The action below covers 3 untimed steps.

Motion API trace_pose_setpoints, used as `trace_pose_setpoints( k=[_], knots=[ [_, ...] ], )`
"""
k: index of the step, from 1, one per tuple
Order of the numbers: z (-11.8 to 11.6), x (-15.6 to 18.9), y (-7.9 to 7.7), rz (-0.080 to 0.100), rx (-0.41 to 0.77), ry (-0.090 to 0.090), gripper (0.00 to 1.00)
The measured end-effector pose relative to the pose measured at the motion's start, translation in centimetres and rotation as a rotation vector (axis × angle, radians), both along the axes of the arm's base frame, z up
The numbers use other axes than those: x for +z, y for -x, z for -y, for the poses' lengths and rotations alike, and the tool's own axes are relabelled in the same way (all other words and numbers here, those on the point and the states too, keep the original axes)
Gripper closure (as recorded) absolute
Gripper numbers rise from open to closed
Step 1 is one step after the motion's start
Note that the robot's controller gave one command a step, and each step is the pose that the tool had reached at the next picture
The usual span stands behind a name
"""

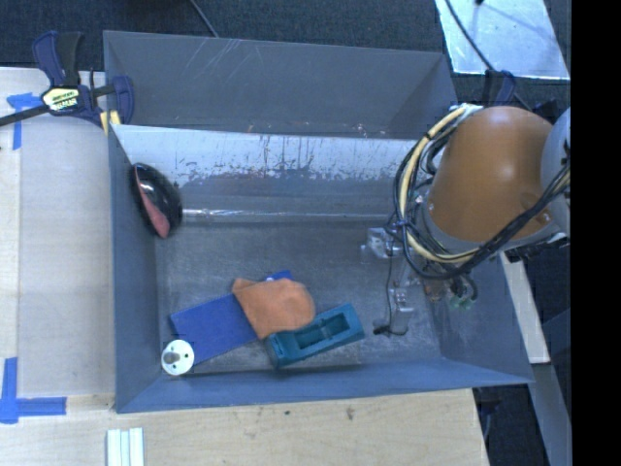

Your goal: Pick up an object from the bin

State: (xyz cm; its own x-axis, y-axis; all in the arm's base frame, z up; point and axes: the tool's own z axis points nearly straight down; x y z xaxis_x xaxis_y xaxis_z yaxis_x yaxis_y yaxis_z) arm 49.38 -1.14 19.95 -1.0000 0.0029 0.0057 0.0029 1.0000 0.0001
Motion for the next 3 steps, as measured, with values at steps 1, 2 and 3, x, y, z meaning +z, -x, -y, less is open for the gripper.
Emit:
trace_pose_setpoints(
  k=[1, 2, 3],
  knots=[
    [0.0, 0.4, -0.2, 0.009, 0.0, 0.0, 0.0],
    [-2.6, -6.1, 0.4, 0.011, 0.124, 0.0, 0.0],
    [-4.5, -6.3, 0.5, 0.006, 0.218, 0.0, 0.0]
  ],
)
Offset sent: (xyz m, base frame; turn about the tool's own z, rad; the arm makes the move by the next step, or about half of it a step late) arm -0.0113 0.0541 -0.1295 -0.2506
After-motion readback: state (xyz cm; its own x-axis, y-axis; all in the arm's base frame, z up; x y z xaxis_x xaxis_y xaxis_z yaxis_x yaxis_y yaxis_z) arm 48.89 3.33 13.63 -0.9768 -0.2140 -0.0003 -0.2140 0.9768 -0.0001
